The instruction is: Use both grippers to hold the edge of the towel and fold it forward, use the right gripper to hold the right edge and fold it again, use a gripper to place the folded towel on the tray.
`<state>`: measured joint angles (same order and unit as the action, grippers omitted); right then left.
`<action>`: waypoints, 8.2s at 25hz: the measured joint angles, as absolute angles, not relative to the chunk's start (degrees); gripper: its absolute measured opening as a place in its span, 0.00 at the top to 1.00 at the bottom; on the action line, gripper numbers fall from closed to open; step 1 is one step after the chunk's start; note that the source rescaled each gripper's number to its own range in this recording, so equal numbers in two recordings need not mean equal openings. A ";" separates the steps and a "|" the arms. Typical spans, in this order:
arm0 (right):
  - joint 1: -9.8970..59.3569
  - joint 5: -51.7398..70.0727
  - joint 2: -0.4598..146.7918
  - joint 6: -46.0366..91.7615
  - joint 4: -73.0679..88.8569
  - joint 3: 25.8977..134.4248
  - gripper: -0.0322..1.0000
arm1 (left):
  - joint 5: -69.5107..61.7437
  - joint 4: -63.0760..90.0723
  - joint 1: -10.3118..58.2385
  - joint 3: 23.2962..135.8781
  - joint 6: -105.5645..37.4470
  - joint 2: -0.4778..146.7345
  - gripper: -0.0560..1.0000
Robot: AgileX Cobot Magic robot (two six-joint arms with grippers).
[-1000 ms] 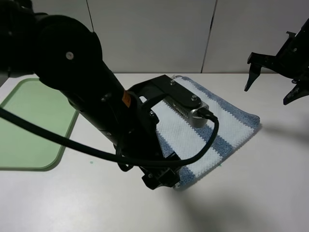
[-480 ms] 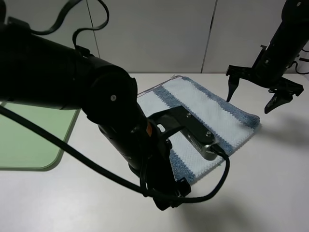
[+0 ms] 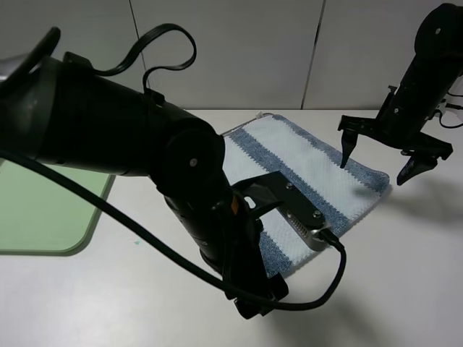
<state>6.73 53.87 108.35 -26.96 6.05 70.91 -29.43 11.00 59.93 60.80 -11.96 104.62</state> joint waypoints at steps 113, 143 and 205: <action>4.80 34.23 115.20 -20.99 8.42 61.48 0.00 | -31.81 -4.24 61.86 75.96 1.19 123.76 0.39; 4.88 31.98 115.68 -20.93 10.69 61.26 0.97 | -29.93 -4.15 61.86 75.96 1.25 123.76 0.94; 4.88 60.63 88.64 -21.15 -6.02 63.31 0.97 | -45.68 -0.61 68.01 84.62 3.82 109.73 0.95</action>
<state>4.88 60.63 88.64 -21.15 -6.02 63.31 -45.68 -0.61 68.01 84.62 3.82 109.73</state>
